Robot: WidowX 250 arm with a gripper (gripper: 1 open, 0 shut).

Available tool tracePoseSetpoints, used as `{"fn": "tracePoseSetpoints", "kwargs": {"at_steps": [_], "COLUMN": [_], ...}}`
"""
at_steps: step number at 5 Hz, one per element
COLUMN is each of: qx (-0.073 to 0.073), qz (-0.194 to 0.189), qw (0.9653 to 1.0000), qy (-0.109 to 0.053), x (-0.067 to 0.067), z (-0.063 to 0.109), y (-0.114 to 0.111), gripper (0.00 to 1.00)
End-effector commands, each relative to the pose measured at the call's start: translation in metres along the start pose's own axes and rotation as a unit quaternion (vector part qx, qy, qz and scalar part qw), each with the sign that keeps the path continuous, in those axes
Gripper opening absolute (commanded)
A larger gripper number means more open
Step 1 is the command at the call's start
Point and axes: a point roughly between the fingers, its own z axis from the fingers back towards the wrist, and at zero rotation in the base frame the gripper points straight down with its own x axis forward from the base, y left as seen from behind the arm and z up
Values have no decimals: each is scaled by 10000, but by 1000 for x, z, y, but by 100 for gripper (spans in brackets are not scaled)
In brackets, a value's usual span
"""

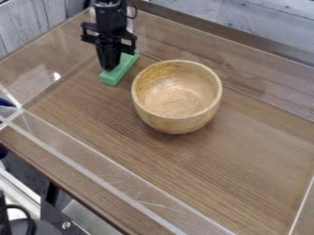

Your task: Put the green block in the brown bowl

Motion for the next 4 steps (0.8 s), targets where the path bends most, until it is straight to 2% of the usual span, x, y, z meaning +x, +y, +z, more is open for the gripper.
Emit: {"fn": "tracePoseSetpoints", "kwargs": {"at_steps": [1, 3, 4], "qx": [125, 0, -14], "qz": [-92, -16, -48], "qw": [9994, 9996, 9995], "qy": [-293, -284, -319], "x": [12, 18, 21], "z": [14, 28, 48], "y": [2, 4, -1], "gripper": [100, 100, 100]}}
